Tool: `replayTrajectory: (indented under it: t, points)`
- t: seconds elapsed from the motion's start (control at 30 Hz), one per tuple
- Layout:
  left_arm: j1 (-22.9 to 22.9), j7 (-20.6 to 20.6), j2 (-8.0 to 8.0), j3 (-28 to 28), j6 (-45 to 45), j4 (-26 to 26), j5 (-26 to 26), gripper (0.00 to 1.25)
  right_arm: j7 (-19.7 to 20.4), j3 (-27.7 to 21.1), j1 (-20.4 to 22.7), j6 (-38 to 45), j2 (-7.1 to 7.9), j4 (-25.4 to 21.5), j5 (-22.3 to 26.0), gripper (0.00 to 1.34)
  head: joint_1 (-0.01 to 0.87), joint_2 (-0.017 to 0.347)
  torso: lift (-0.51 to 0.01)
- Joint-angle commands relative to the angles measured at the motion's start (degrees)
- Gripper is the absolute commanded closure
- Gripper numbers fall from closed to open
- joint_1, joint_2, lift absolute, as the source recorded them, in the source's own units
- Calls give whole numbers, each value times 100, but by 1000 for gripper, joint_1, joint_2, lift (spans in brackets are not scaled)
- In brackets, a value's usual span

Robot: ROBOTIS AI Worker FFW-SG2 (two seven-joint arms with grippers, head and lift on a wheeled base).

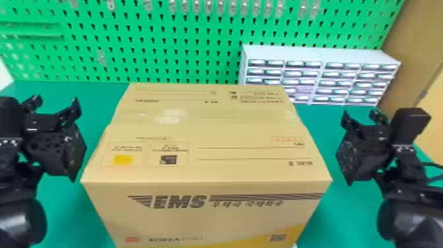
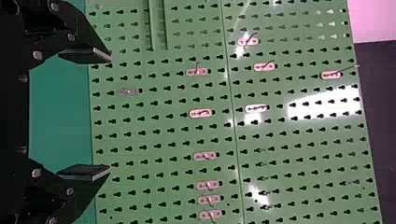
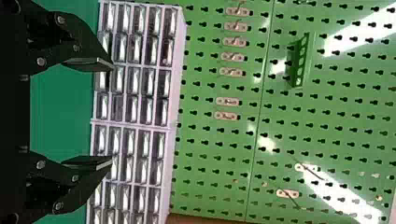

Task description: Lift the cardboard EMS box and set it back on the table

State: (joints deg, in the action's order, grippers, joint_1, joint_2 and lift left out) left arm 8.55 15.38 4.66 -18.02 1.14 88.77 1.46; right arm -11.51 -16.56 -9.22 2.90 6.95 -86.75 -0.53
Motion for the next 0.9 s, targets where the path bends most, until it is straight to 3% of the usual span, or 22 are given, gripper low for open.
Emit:
replayTrajectory:
  t: [0.0, 0.87]
  points:
    - [6, 0, 0, 1, 0, 0, -5, 417, 0, 3, 0, 0, -1, 0, 0, 544, 678, -14, -95]
    - [15, 9, 0, 9, 0, 9, -22, 415, 0, 21, -27, 0, -27, 0, -35, 545, 678, -14, -95]
